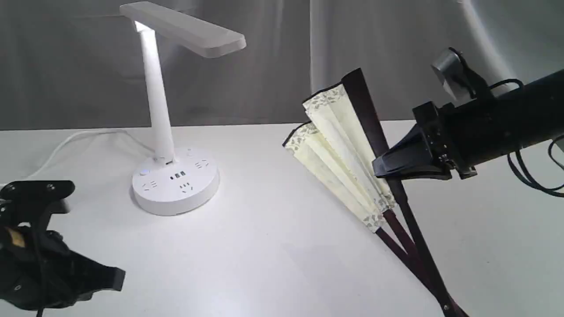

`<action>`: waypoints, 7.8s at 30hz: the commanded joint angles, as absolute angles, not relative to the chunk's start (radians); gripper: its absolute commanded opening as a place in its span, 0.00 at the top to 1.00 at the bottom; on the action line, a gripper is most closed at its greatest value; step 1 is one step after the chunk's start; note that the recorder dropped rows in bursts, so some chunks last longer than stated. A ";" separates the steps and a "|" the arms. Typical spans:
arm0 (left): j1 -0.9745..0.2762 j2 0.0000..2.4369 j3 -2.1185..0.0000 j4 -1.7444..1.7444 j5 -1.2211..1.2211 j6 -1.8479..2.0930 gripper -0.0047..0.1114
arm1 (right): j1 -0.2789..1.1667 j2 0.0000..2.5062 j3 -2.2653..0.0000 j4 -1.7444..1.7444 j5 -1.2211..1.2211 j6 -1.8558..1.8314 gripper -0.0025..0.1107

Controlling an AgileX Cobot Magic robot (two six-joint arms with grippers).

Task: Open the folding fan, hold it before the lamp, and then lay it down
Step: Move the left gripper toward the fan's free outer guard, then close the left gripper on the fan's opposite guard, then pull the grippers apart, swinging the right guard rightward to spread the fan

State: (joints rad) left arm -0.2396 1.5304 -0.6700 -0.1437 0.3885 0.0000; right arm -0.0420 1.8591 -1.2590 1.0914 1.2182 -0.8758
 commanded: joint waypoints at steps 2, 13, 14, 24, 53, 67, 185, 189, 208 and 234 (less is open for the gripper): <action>-0.321 1.586 -0.754 -0.155 0.414 -0.010 0.96 | -0.049 1.847 -1.253 1.100 1.221 -0.888 0.98; -0.458 1.694 -0.842 -0.187 0.284 -0.022 0.96 | -0.049 1.847 -1.253 1.091 1.221 -0.890 0.98; -0.460 1.698 -0.842 -0.188 0.270 -0.018 0.96 | -0.049 1.847 -1.253 1.089 1.221 -0.890 0.98; -0.465 1.698 -0.800 -0.150 0.106 -0.024 0.96 | -0.049 1.847 -1.253 1.082 1.221 -0.890 0.98; -0.465 1.707 -0.536 0.140 -0.796 -0.367 0.87 | -0.049 1.847 -1.253 1.082 1.214 -0.894 0.98; -0.465 1.807 -0.536 0.108 -0.816 -0.571 0.74 | -0.049 1.847 -1.253 1.082 1.211 -0.894 0.98; -0.470 2.378 -1.240 0.631 -1.221 -1.882 0.96 | -0.047 1.847 -1.253 1.111 1.185 -0.860 0.98; -0.470 2.378 -1.240 0.631 -1.221 -1.886 0.96 | -0.047 1.847 -1.253 1.111 1.185 -0.860 0.98; -0.470 2.378 -1.243 0.687 -1.221 -1.938 0.96 | -0.047 1.851 -1.253 1.127 1.109 -0.851 0.68; -0.465 2.378 -1.273 0.790 -1.221 -1.987 0.96 | -0.061 1.982 -1.305 1.354 0.996 -0.881 0.68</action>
State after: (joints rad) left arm -0.4639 2.3791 -1.2682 0.7677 -1.2126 -1.9738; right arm -0.0523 1.9875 -1.2981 1.3312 1.0179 -0.8707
